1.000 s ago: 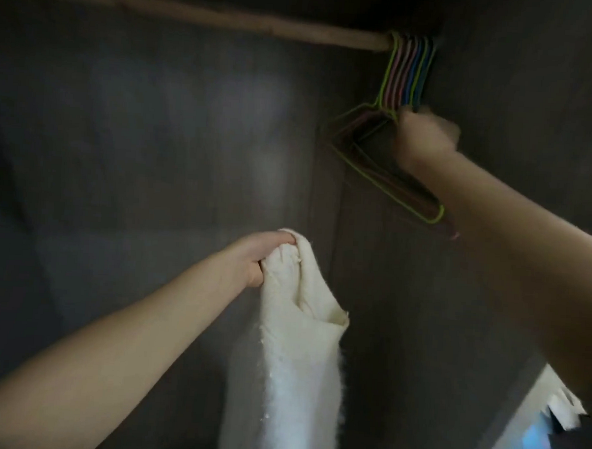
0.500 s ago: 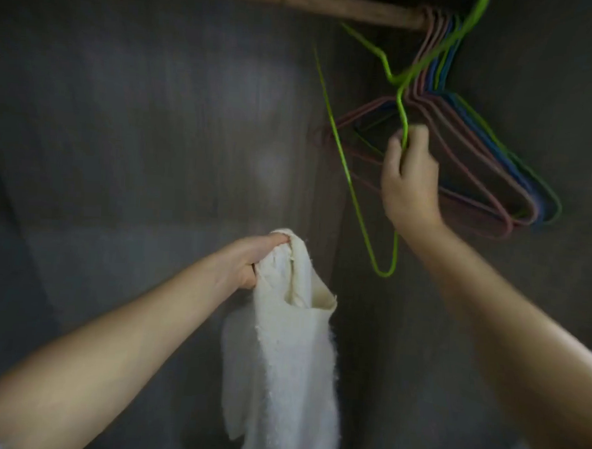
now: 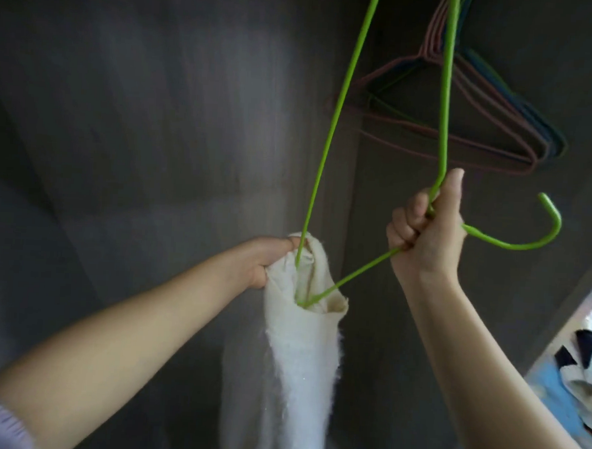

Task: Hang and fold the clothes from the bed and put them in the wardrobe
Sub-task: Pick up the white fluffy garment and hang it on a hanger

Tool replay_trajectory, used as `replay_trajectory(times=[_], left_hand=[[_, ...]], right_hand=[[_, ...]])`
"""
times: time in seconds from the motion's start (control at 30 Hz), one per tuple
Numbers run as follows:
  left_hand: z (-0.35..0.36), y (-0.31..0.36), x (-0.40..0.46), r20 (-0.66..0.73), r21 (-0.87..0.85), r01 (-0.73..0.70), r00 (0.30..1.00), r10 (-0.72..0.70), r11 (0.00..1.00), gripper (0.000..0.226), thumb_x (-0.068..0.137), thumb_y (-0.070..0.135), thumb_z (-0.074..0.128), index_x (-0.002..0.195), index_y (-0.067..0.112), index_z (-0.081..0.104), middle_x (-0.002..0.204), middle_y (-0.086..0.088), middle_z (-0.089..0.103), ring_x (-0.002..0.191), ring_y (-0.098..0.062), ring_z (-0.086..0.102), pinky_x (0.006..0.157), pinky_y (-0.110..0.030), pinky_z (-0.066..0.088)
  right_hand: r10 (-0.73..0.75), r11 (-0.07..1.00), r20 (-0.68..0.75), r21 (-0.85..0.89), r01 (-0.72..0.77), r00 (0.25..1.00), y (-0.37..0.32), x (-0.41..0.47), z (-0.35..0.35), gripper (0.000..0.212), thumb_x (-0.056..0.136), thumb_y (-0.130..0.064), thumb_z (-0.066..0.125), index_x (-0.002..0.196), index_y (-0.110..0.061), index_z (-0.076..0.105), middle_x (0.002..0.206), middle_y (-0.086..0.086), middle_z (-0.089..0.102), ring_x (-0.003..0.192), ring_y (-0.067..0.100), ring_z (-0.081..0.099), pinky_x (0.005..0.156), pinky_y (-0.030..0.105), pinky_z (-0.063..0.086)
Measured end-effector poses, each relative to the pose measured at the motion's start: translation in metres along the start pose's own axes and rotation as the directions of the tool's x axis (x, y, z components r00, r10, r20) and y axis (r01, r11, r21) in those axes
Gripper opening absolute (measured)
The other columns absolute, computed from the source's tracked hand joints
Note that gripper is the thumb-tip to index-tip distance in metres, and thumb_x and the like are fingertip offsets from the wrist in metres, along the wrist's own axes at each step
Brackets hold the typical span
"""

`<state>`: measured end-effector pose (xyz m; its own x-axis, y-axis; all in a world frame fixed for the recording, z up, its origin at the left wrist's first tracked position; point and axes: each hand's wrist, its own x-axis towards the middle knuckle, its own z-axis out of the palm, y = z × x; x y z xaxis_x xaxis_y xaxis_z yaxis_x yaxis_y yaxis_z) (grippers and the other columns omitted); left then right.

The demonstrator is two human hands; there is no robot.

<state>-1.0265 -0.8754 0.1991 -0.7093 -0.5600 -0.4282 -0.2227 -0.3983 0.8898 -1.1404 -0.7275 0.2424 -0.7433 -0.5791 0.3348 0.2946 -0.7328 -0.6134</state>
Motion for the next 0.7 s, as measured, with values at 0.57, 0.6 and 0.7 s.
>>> replay_trajectory(times=[0.57,0.6,0.7], left_hand=[[-0.095,0.006,-0.021,-0.134,-0.048,-0.053,0.99,0.046,0.997,0.027,0.095,-0.001,0.048,0.072,0.004,0.061,0.05,-0.008,0.065,0.04,-0.016,0.063,0.037,-0.03,0.051],[-0.094,0.009,-0.019,-0.111,-0.064,-0.032,0.994,0.025,0.997,0.035,0.095,-0.001,0.046,0.066,0.004,0.066,0.051,-0.009,0.066,0.042,-0.016,0.064,0.037,-0.03,0.052],[-0.083,0.01,-0.009,-0.051,-0.025,0.018,0.998,-0.02,1.0,0.054,0.095,0.001,0.042,0.048,0.004,0.067,0.051,-0.009,0.065,0.043,-0.017,0.064,0.039,-0.029,0.053]], right_hand=[[0.746,0.268,0.118,-0.954,-0.133,0.656,-0.008,-0.078,-0.025,0.055,0.087,-0.058,0.038,0.054,-0.019,0.055,0.045,-0.006,0.027,0.038,0.01,0.022,0.039,0.014,0.023],[0.757,0.158,0.058,-0.983,-0.097,0.651,-0.01,-0.077,-0.028,0.056,0.09,-0.058,0.037,0.053,-0.02,0.056,0.044,-0.006,0.03,0.037,0.011,0.026,0.039,0.015,0.025],[0.745,-0.078,-0.1,-0.995,-0.063,0.66,-0.017,-0.072,-0.04,0.061,0.098,-0.052,0.032,0.051,-0.021,0.056,0.043,-0.003,0.034,0.037,0.014,0.032,0.039,0.017,0.031]])
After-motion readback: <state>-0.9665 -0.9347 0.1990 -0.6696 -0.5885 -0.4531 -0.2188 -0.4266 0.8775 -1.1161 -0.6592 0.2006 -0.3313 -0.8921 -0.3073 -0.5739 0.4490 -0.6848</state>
